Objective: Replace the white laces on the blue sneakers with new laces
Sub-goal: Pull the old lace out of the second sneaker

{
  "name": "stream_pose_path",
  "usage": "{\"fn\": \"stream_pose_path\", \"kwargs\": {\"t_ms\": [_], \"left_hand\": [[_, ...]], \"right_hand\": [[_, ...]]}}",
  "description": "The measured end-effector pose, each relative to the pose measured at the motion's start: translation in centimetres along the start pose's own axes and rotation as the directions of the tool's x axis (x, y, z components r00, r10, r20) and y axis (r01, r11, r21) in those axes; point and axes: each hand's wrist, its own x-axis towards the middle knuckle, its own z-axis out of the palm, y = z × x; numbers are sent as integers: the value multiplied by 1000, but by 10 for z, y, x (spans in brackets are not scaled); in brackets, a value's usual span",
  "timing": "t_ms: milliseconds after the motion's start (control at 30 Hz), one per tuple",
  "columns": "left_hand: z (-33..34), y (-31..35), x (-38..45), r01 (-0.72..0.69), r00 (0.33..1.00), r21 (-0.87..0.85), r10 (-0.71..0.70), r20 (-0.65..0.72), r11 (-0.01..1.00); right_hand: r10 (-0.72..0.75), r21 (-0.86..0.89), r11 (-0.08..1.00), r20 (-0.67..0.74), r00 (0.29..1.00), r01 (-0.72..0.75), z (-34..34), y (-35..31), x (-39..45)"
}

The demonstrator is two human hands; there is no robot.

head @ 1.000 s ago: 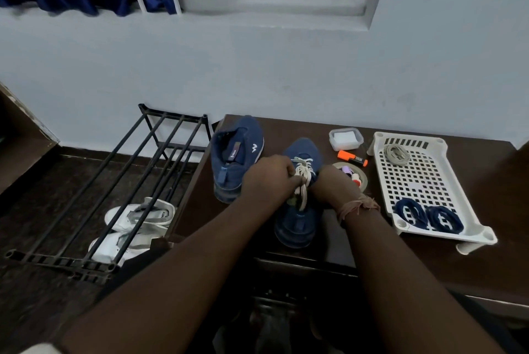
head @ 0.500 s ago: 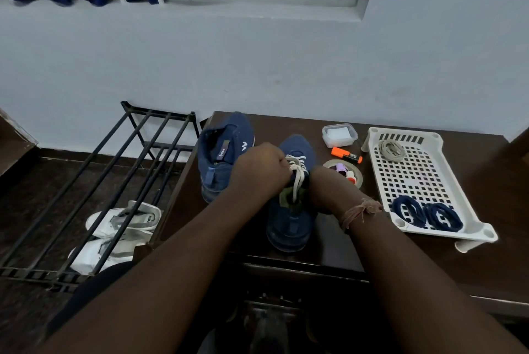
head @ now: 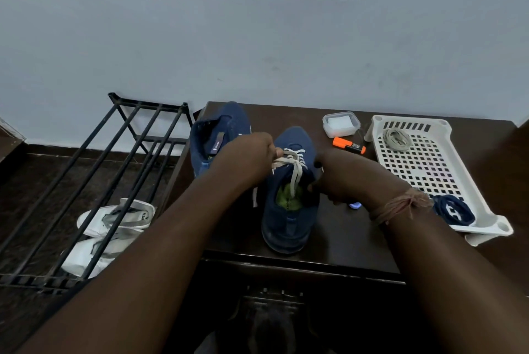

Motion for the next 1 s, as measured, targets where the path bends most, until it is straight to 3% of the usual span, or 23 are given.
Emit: {"fn": "stream_pose_path", "kwargs": {"t_ms": [133, 233, 267, 333, 367, 433, 500, 600, 700, 800, 867, 933, 967, 1000], "left_hand": [[1, -2, 2, -55, 994, -134, 42, -101, 989], [-3, 7, -1, -52, 994, -487, -3, -111, 872], [-6, 10, -2, -41, 996, -669, -26, -89, 742], [-15, 16, -4, -16, 999, -963, -42, -28, 269], [-22, 17, -4, -19, 1000, -1000, -20, -19, 3], [-37, 13, -4, -31, 999, -912, -4, -32, -408], [-49, 4, -4, -27, 1000, -730, -14, -24, -683], [-63, -12, -6, -27, 999, -448, -16, -28, -894], [-73, -23, -10, -40, 999, -284, -38, -11, -958], [-77, -18, -9, -111, 984, -376, -155, 88, -920], [-69, -14, -5, -97, 963, -498, -207, 172, -862], [-52, -13, 0, 20, 936, -638, -210, 283, -770], [-42, -13, 3, 119, 918, -738, -209, 337, -664], [-31, -12, 5, 235, 896, -859, -242, 373, -455]], "right_hand": [[0, 133, 991, -71, 997, 9, 3, 0, -2], [-38, 94, 995, -77, 996, 46, 7, -6, -3], [-42, 68, 997, -65, 997, 46, 8, -9, -2], [-39, 9, 999, -49, 998, 39, 11, -12, -2], [-36, -14, 999, -45, 998, 35, 11, -13, -3], [-45, -28, 999, -56, 997, 44, 10, -13, -4], [-48, -35, 998, -60, 997, 46, 10, -14, -5], [-46, -32, 999, -71, 996, 44, 12, -12, -4], [-43, -20, 999, -93, 995, 41, 14, -12, -4], [-27, 9, 1000, -81, 996, 28, 15, -13, -2], [-28, 78, 996, -146, 989, 40, 14, -12, 2], [-25, 132, 990, -244, 969, 59, 12, -11, 4], [-27, 147, 986, -283, 959, 71, 11, -11, 5], [-34, 164, 983, -309, 950, 89, 12, -11, 6]]}}
